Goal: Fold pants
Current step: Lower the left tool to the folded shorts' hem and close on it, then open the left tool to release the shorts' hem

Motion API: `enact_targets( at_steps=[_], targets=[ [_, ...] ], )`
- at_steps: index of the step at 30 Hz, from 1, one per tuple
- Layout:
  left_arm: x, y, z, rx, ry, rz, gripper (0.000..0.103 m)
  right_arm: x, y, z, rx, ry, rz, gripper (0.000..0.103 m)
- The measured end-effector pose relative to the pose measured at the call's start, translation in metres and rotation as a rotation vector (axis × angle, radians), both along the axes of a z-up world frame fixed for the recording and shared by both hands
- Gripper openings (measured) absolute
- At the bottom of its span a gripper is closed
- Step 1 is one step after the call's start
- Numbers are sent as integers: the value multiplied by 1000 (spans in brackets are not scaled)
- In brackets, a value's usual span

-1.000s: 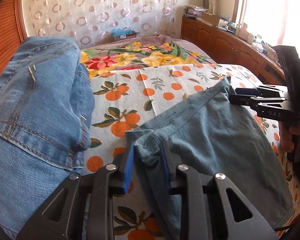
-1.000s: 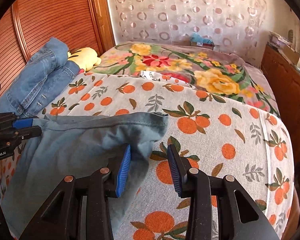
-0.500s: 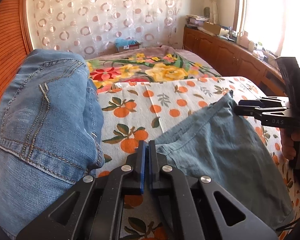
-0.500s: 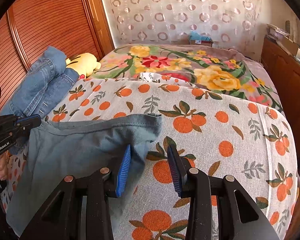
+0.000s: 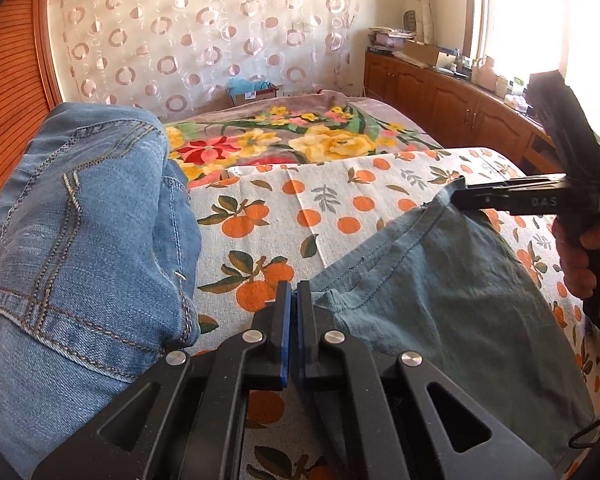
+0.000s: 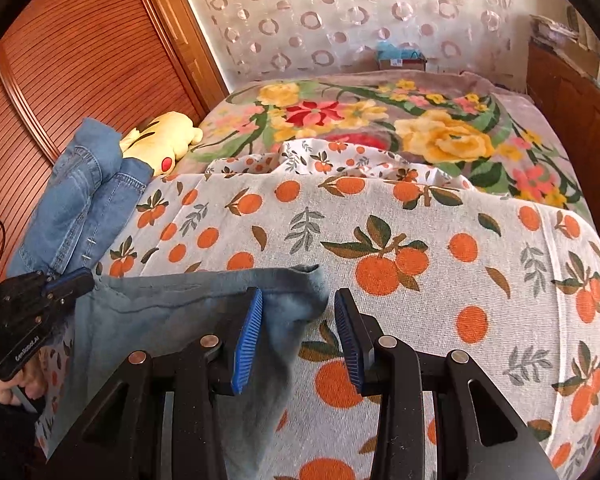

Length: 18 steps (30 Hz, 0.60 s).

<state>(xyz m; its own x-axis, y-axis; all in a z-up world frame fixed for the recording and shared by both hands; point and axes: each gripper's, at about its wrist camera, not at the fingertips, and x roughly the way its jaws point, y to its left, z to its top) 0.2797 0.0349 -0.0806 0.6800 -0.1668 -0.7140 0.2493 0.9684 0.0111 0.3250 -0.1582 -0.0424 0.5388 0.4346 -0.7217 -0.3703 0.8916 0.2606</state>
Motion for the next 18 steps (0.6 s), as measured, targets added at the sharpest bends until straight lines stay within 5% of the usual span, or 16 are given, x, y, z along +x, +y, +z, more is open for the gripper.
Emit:
enact_targets(
  at_steps=[2,3,4,9,15,18],
  targets=[
    [0,0,-1,4,-2,1,3,5,-2,1,11,3,-4,36],
    [1,0,-1,7,-2,2,3,6,-4,2,25,-6,-8,13],
    [1,0,-1,11,-4,4,3,6,-6,2,31,-13,-8,6],
    [2,-1,-2,26,-5,11,3,0,-10,5,5,-100,-67,4],
    [2,-3,-2,34,0,11,4,-4,4,-4,-40,-94,-55,5],
    [-4,-3,4,5,6,-3,5,-5,9,0,-61,-81,-50,13]
  ],
)
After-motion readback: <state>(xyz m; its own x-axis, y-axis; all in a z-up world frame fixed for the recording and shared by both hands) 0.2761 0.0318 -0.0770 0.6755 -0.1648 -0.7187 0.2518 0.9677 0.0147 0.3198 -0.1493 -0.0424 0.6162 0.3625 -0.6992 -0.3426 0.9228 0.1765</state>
